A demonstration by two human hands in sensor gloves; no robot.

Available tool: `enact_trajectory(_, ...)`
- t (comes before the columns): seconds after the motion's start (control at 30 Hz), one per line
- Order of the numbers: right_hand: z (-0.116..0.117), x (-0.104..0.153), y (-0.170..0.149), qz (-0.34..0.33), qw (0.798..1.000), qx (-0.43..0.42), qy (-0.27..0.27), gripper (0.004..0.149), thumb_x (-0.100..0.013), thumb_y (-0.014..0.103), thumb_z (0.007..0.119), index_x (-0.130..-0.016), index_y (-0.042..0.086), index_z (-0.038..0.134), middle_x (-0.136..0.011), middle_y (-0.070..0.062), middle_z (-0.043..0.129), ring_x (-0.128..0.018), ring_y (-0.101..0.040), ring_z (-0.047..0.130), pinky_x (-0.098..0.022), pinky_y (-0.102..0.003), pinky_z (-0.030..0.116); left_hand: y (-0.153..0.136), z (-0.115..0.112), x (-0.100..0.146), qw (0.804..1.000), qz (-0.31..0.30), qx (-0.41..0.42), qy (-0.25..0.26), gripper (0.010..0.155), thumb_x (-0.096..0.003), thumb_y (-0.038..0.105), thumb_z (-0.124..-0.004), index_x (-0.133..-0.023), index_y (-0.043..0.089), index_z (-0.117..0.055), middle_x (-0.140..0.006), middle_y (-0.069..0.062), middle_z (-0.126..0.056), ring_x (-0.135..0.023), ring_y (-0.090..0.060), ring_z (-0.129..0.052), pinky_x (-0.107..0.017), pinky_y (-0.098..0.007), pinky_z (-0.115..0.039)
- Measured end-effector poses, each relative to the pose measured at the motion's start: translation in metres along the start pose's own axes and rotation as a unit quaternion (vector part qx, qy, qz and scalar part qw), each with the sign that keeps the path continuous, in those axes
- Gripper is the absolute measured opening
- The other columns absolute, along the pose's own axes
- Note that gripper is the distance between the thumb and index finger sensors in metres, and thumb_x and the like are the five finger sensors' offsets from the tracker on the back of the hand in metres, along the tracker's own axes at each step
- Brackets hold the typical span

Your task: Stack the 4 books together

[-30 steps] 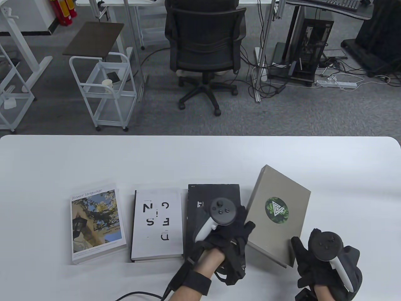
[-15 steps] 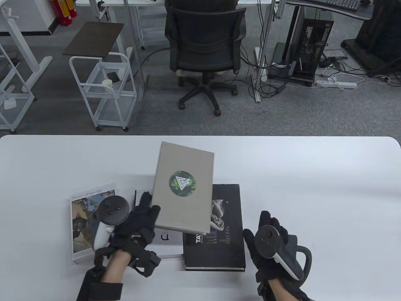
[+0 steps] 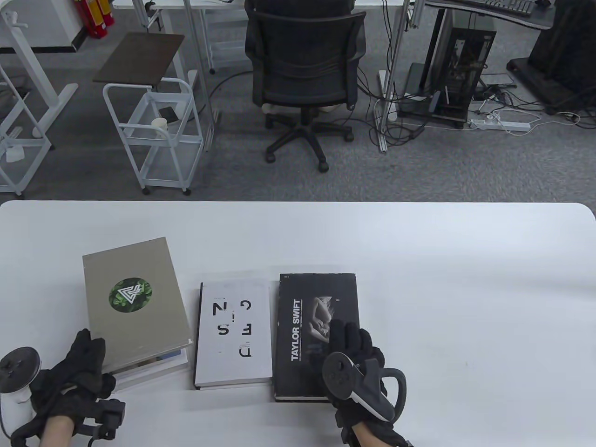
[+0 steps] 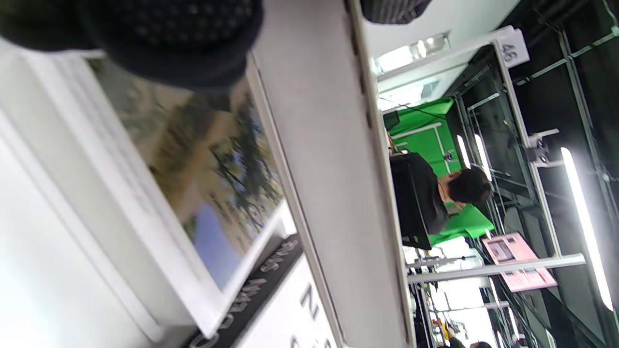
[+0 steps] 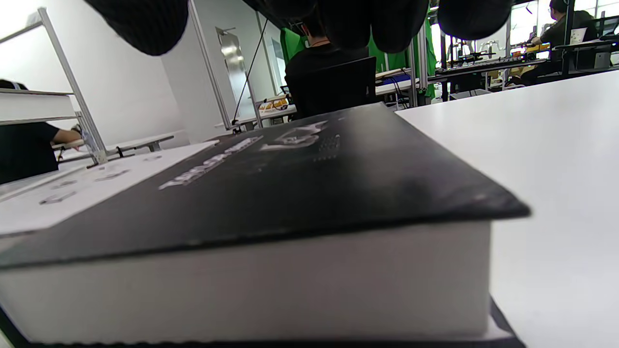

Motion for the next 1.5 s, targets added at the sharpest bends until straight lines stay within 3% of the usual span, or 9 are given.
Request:
enact_trajectory(0.27, -0.002, -0.002, -0.010, 0.017, 0.999, -0.027, -0.006, 0.080, -0.065, 0.060, 0.055, -0.118, 0.009, 0.025, -0.116, -0.027, 0.041, -0.104, -0.053, 0.046, -0.073, -0.066, 0.055, -0.026, 0.009, 0.000, 0.999, 0.029, 0.018, -0.001, 0.068, -0.0522, 0.036, -0.062, -0.107, 0.005, -0.035, -0.089, -0.030, -0.064, -0.029, -0.029, -0.095, -0.033, -0.055, -0.081)
enact_trajectory(0.9, -0.004, 0.000, -0.012, 0.024, 0.999, -0.034, -0.015, 0.079, -0.065, 0.059, 0.057, -0.117, 0.006, 0.031, -0.113, -0.028, 0.046, -0.101, -0.053, 0.052, -0.070, -0.064, 0.060, -0.044, -0.001, -0.005, 0.996, 0.078, -0.049, 0.008, 0.065, -0.0527, 0.034, -0.061, -0.109, 0.012, -0.037, -0.096, -0.025, -0.060, -0.043, -0.036, -0.097, -0.042, -0.060, -0.078)
enact_trajectory(1.5, 0.000, -0.001, -0.010, 0.021, 0.999, -0.038, -0.001, 0.079, -0.065, 0.059, 0.057, -0.117, 0.006, 0.031, -0.113, -0.029, 0.046, -0.100, -0.054, 0.052, -0.070, -0.064, 0.061, -0.047, -0.003, -0.004, 0.993, 0.091, -0.070, 0.016, 0.064, -0.0528, 0.036, -0.061, -0.110, 0.015, -0.039, -0.097, -0.025, -0.060, -0.046, -0.036, -0.096, -0.043, -0.059, -0.077)
Point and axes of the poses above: the tracker on the back of each hand, its own y axis roughly to the thumb side, its own x axis roughly from the fingertips to the wrist, z = x × y, the point moved 1 cm from there along -x, roughly from the wrist to the fingertips
